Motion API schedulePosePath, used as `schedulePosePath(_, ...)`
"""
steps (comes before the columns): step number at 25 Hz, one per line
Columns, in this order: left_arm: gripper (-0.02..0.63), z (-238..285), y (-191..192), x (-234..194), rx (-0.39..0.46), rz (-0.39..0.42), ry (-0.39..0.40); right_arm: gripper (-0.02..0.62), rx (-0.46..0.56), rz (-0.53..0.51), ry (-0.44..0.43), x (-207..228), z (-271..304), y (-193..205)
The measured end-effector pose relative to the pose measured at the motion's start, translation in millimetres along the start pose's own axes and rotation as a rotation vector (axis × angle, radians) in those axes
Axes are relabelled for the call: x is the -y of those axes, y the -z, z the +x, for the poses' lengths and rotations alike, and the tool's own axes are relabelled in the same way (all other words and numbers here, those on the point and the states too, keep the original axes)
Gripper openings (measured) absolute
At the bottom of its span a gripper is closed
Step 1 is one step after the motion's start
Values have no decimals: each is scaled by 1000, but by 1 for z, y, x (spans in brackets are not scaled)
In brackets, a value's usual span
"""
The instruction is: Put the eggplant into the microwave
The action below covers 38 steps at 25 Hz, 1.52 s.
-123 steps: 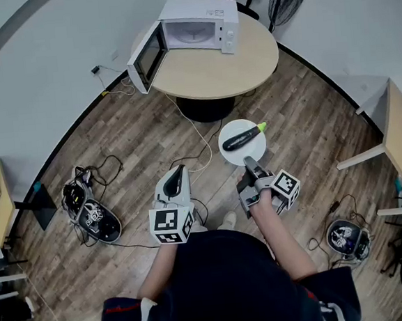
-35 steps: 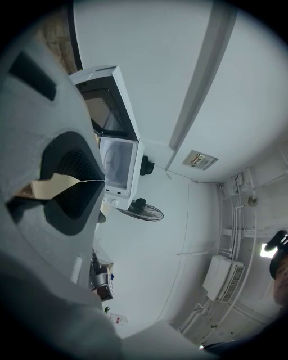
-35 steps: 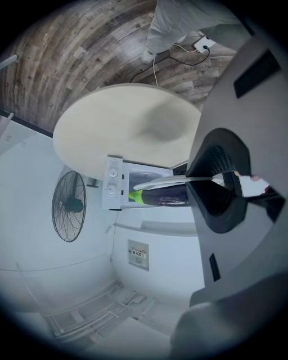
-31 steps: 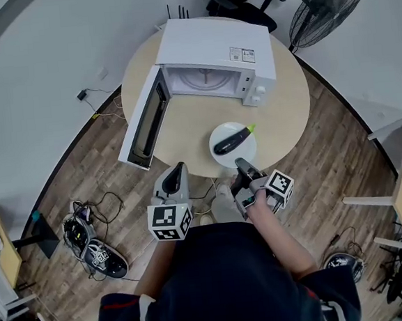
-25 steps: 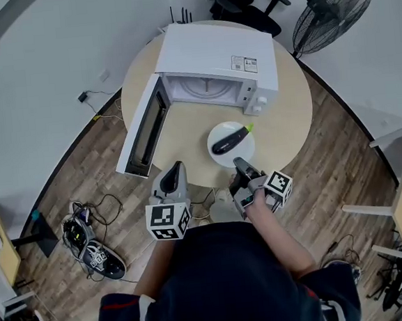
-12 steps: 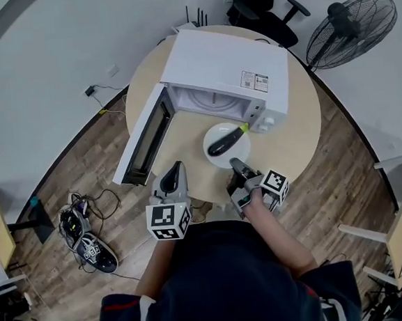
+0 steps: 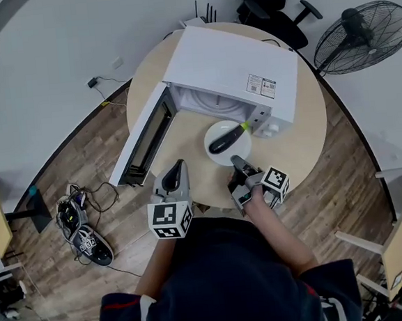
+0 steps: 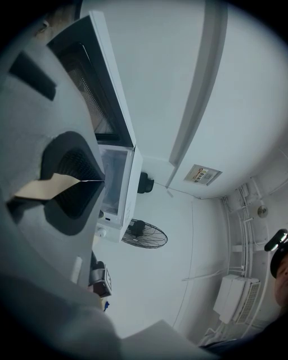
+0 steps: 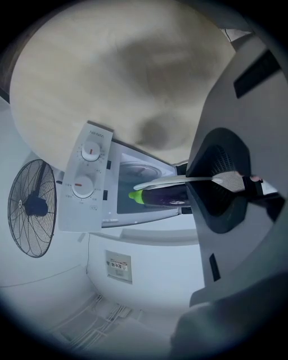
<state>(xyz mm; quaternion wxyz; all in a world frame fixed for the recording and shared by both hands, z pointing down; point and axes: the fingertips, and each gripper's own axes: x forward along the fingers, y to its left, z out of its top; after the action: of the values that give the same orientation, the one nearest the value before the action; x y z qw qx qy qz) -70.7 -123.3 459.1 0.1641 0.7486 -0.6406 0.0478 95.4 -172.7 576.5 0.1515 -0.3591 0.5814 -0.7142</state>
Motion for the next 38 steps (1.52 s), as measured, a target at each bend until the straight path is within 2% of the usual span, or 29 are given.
schedulePosePath(3,20,5,-2,1,2,31,9,20,3,3,29,3,3,-1)
schedulePosePath(8,20,15,-3,-3,-17,65,47,20,18,9,15,-1,14,0)
schedulePosePath(20,20,41,-6,-34,-97,105,212,20,155,75,6,0,52,2)
schedulePosePath(26,20,53,-2,-49,-131,112,252,20,197,94,32,12,74,-2)
schedulePosePath(33,20,61,4,-49,-170,113,301,20,250,103,0,21,102,-22)
schedulePosePath(38,20,61,9,-48,-194,110,320,20,274,108,13,27,118,-31)
